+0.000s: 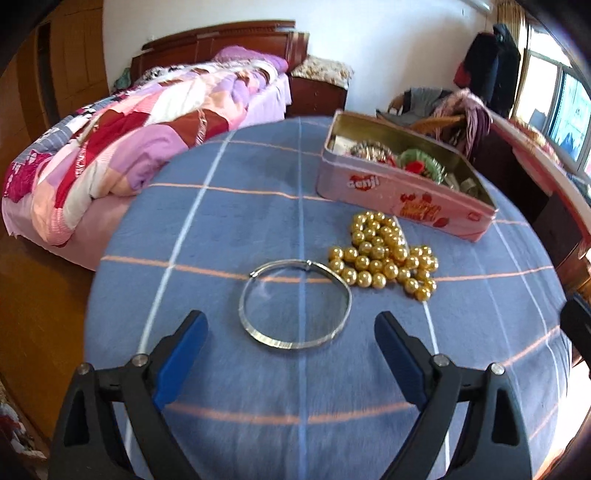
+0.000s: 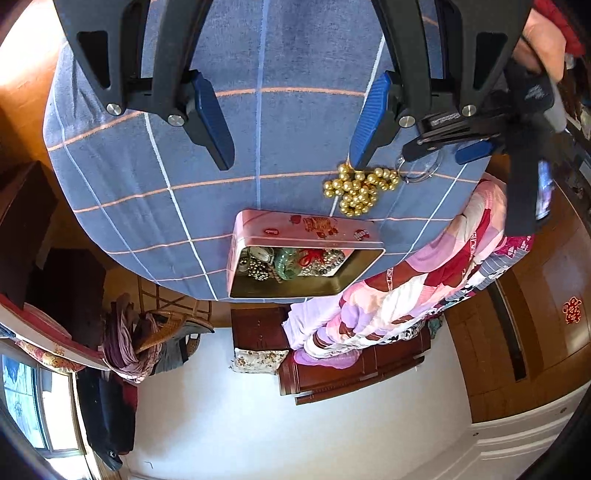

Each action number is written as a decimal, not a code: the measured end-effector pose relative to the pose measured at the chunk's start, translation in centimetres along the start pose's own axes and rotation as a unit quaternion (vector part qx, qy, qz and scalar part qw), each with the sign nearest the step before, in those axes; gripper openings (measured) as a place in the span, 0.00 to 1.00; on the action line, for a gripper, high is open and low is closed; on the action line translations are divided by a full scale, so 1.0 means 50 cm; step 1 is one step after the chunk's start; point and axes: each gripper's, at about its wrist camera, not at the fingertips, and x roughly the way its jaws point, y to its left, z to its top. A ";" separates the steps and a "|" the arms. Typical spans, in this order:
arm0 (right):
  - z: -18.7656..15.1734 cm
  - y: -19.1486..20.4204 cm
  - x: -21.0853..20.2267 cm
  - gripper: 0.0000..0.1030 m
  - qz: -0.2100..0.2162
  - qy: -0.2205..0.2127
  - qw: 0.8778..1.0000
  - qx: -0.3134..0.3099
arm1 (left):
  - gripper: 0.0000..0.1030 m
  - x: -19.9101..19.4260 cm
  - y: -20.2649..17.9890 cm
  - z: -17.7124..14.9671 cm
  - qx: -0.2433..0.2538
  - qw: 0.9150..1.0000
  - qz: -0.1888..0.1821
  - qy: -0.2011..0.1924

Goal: Organize jewelry

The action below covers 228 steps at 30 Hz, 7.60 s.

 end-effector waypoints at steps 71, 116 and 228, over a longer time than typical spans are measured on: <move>0.053 0.082 0.196 0.10 0.081 0.098 0.990 -0.059 | 0.68 -0.106 0.040 -0.019 -0.037 0.997 0.015 -0.062; 0.175 -0.018 -0.108 0.10 0.077 -0.076 0.994 -0.007 | 0.68 -0.208 -0.112 0.042 0.051 0.989 -0.027 -0.137; 0.099 -0.017 -0.254 0.68 -0.048 -0.170 0.984 0.013 | 1.00 -0.333 -0.145 -0.004 0.001 0.971 0.086 -0.225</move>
